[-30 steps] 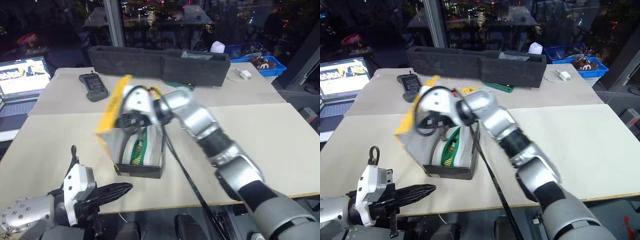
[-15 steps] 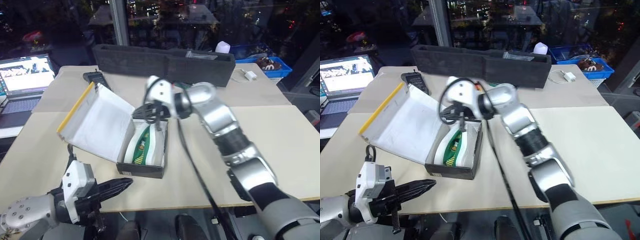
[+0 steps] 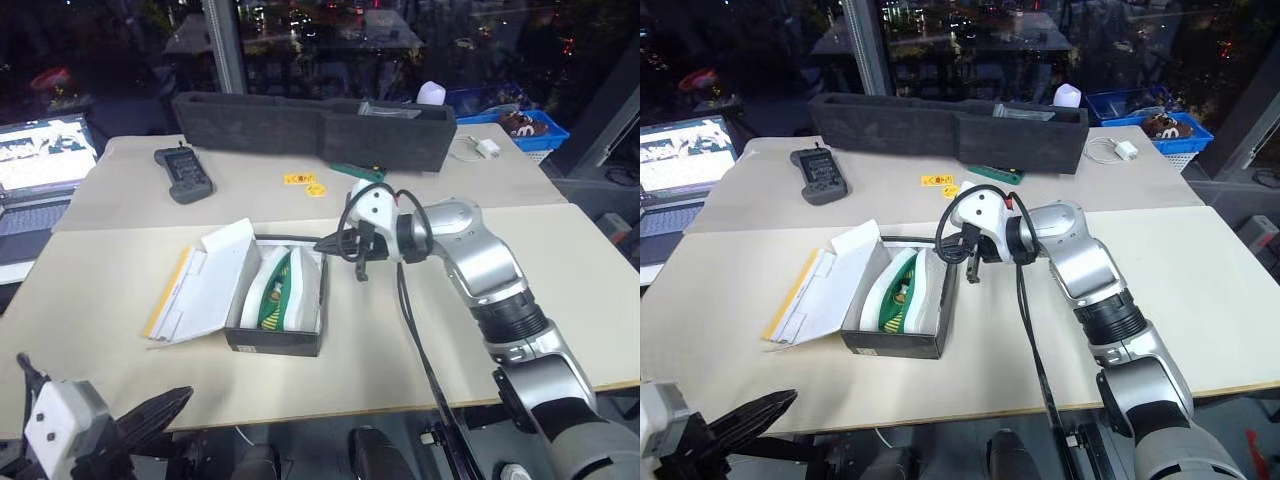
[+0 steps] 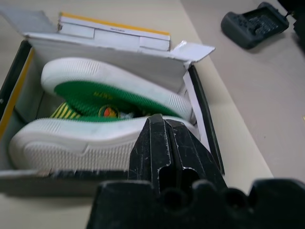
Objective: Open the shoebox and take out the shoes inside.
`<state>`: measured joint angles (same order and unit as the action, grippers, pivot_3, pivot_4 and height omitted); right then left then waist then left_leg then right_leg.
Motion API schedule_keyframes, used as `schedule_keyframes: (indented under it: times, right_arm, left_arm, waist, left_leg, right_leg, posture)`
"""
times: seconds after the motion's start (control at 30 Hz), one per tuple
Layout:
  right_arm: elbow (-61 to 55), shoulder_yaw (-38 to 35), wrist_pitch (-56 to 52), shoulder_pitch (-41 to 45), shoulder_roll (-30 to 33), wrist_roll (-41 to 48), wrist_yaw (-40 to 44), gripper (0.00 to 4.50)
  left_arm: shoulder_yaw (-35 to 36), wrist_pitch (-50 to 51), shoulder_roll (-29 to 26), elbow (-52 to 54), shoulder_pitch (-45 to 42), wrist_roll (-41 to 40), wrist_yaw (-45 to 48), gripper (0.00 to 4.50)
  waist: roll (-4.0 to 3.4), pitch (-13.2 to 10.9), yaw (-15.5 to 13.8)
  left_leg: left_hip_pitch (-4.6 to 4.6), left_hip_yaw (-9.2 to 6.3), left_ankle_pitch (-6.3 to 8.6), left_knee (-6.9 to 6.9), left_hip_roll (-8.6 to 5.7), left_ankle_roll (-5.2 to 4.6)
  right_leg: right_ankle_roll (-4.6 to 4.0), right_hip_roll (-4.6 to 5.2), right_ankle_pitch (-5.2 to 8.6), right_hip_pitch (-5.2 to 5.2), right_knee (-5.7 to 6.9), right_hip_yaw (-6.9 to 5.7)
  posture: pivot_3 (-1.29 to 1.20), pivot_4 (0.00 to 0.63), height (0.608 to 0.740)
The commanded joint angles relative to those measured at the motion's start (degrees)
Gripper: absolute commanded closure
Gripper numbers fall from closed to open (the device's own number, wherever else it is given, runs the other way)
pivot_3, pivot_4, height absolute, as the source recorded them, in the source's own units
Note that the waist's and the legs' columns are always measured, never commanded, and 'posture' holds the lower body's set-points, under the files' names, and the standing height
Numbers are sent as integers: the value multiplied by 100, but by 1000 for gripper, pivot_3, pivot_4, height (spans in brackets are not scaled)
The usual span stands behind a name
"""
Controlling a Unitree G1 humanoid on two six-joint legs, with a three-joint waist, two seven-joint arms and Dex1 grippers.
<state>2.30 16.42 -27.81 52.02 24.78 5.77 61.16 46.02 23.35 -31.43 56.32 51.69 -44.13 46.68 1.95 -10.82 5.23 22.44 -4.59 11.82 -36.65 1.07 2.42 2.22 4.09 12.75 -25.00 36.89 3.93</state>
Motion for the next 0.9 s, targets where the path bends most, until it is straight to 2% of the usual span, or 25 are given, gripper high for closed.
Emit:
schedule_keyframes:
  times: [0.03, 0.1, 0.3, 0.5, 0.6, 0.77, 0.9]
  right_arm:
    - [-195, -126, 16, -114, 54, -26, -241, 4429]
    - [-354, -172, -66, -214, 161, 41, -218, 4429]
    - [-1340, 199, 176, -515, 903, 188, 700, 4429]
    - [-1370, 689, 1300, -355, 1099, -410, 956, 4429]
    - [-1119, 837, 1654, -231, 999, -664, 894, 3738]
    - [-400, 967, 2236, 253, 680, -964, 790, 1987]
    - [263, 1101, 3234, 688, 391, -1459, 464, 606]
  left_arm:
    - [-165, -104, -196, 89, -371, -26, -183, 4488]
    - [-202, -38, -313, 66, -563, -91, -261, 4488]
    - [-395, 340, -1049, -519, -1738, -396, -537, 4488]
    - [-926, 626, -1431, -948, -2584, -323, -682, 4488]
    - [-1131, 707, -1481, -1051, -2853, -289, -729, 4500]
    - [-1314, 795, -1487, -1108, -3087, -275, -776, 4500]
    - [-1377, 823, -1463, -1145, -3152, -251, -747, 4500]
  waist:
    - [2, 1, -19]
    - [2, 1, -31]
    - [-6, -4, -127]
    - [-2, -3, -76]
    - [-1, -3, -98]
    - [-1, -3, -111]
    - [-1, -4, -111]
  left_leg:
    - [0, 0, 0, 0, 0, 0]
    - [0, 0, 0, 0, 0, 0]
    - [-5, -1, 0, 0, 1, 0]
    - [-12, 5, 1, 0, 9, 1]
    - [-11, 4, 1, 0, 10, 1]
    - [-11, 3, 0, 0, 9, 1]
    - [-9, 3, 0, 0, 9, 1]
  right_leg:
    - [1, 0, -1, 0, 0, 0]
    - [3, -1, -2, 1, 0, 0]
    - [23, -4, -13, -1, 7, 0]
    - [36, -9, -21, 5, 5, 1]
    - [40, -11, -24, 2, 10, 1]
    - [41, -11, -26, 1, 9, 1]
    - [41, -11, -26, 0, 10, 1]
  posture:
    - [0, 150, 715]
    - [0, 150, 715]
    - [0, 150, 715]
    - [0, 150, 715]
    - [0, 150, 715]
    - [0, 150, 715]
    - [0, 150, 715]
